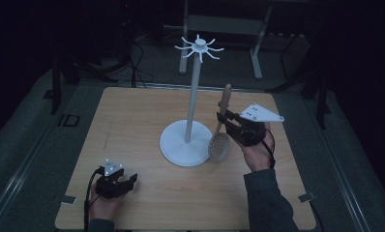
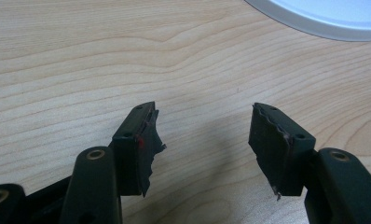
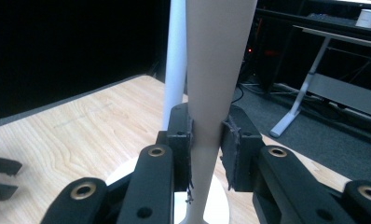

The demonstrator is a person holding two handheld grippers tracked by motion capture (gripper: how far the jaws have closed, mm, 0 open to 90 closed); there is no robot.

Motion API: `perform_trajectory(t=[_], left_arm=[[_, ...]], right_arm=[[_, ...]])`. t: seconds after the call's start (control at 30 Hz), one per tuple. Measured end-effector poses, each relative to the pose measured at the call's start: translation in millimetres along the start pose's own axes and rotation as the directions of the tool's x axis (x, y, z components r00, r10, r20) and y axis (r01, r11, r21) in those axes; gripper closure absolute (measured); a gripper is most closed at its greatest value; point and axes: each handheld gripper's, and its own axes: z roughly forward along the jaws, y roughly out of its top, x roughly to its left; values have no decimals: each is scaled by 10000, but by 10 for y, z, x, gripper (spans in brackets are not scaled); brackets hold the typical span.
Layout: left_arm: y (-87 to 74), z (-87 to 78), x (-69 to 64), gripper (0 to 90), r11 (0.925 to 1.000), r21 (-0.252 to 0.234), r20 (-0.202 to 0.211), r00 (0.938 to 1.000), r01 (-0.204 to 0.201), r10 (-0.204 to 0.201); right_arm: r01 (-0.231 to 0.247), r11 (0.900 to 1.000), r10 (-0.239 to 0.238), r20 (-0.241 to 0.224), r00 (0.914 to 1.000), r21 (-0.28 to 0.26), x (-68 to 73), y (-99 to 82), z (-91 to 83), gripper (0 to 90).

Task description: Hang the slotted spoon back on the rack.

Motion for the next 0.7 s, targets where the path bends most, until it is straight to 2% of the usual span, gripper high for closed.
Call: perform_trajectory(t=[0.7], left_arm=[[0, -5, 3, 421, 10000, -48, 17, 10000, 47, -47]], right_arm=[[-153, 9996, 159, 233, 9996, -248, -38, 210, 41, 747]])
